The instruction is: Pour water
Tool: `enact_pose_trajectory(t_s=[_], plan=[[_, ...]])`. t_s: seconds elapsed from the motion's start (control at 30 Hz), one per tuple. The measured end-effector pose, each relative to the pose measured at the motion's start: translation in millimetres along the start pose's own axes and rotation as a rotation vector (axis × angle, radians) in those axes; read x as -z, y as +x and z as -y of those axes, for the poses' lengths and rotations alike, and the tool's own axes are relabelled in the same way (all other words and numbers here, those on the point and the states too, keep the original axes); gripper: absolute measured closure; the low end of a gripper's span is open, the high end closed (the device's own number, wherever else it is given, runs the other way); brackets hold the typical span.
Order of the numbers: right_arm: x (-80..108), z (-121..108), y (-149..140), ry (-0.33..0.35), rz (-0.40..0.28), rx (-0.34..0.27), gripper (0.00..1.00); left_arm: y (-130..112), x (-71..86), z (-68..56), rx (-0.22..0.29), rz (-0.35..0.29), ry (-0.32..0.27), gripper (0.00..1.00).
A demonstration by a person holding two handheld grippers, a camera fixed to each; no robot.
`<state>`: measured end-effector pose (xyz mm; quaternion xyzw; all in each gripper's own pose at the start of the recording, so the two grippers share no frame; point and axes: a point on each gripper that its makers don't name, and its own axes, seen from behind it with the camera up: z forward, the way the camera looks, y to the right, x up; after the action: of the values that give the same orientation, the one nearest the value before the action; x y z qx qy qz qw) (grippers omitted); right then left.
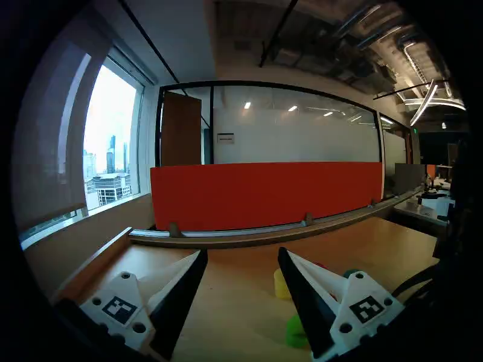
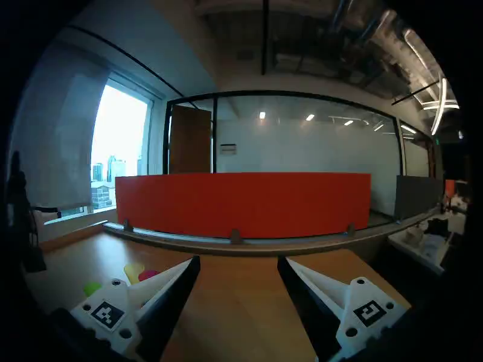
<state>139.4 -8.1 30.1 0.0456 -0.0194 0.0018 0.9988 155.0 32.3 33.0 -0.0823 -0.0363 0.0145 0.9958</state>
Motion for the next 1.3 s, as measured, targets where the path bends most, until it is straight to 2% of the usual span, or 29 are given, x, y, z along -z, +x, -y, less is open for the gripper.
enact_pose_trajectory(t_s=[0.27,0.47,0.57,0.87,1.07,1.3], plan=[[-4.9,4,27,0.016,-0.004,0.025,0.01,23,-4.6,-5.1,0.035,0.015,-0.037,0.14],[-5.7,8,36,0.030,-0.003,-0.010,0.01,35,-6.0,-3.7,0.038,0.017,-0.048,0.14],[-6.6,12,35,0.056,0.008,-0.029,0.01,37,-6.2,-8.8,0.038,0.021,-0.075,0.14],[-14.2,31,40,0.176,0.007,0.015,0.01,27,-6.8,-28.8,0.012,0.048,-0.182,0.14],[-15.9,50,39,0.275,0.018,0.047,0.01,28,-6.5,-40.7,0.056,0.051,-0.253,0.14],[-11.0,74,46,0.406,0.016,0.063,0.01,32,-1.6,-60.1,0.051,0.052,-0.367,0.14]])
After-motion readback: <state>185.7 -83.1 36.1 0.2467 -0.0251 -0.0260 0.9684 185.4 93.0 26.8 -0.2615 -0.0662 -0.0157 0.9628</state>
